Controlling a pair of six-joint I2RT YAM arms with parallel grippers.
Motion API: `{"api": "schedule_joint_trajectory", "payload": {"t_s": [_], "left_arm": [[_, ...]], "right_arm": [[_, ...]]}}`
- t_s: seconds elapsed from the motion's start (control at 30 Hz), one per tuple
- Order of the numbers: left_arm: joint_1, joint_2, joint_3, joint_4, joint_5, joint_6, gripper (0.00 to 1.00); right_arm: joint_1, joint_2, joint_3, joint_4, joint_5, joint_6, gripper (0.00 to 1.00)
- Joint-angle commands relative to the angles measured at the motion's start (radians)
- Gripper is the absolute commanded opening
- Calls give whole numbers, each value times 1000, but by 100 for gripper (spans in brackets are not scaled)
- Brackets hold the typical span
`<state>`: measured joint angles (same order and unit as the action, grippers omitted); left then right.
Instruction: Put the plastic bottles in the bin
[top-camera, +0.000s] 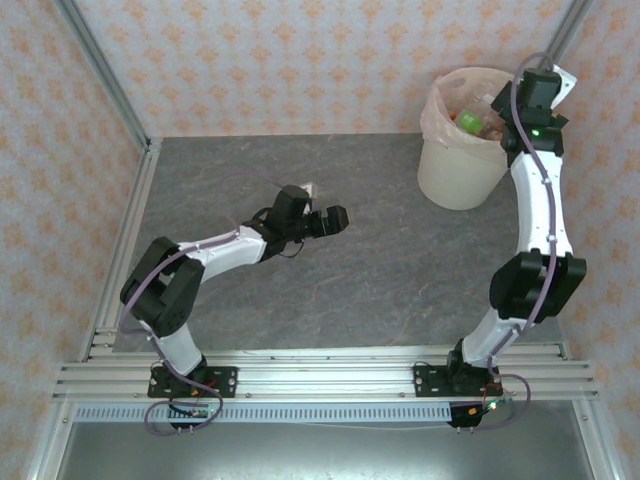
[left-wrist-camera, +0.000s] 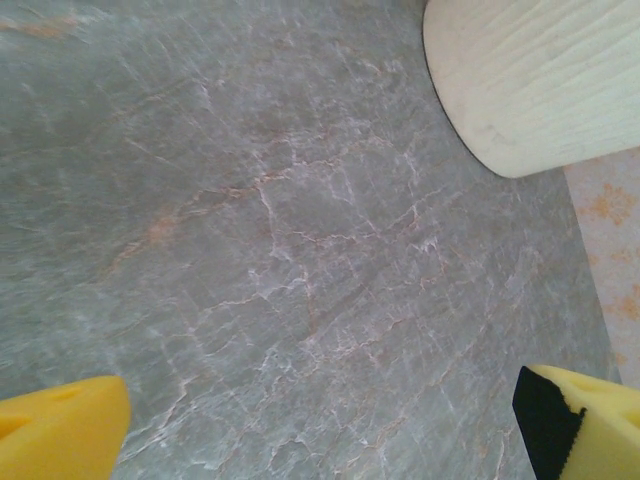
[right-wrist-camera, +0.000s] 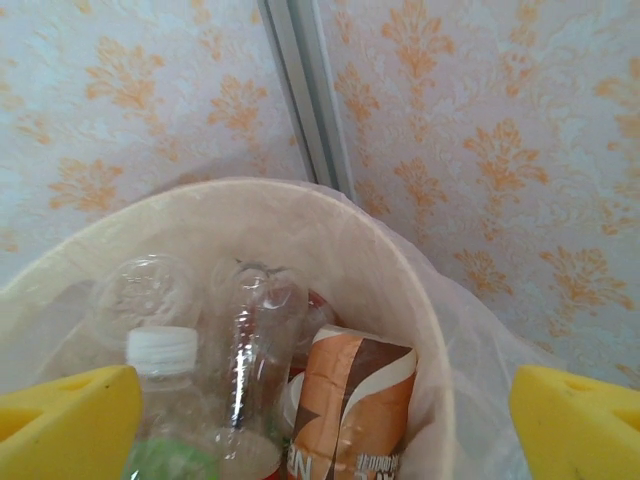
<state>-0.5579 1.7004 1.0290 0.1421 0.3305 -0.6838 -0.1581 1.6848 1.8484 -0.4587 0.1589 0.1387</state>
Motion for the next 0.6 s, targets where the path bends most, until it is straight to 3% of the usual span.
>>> {"api": "schedule_joint_trajectory", "payload": {"t_s": [0.0,0.3,0.43,0.57], "left_arm": [[22,-117,-39,-18,-97,11,100],[112,-472,-154,-202,-412,102,100],[187,-657,-204,-325,-640,202,100],[278,-793,-247,-445,-978,332,100]], "right_arm": [[-5,-140,-100,46,-74,16,96],[-5,-432,-506,224,-141,96,99],[-5,-548,-735,356,-92,134,99],[-6,-593,-901,381,33,191,99]]}}
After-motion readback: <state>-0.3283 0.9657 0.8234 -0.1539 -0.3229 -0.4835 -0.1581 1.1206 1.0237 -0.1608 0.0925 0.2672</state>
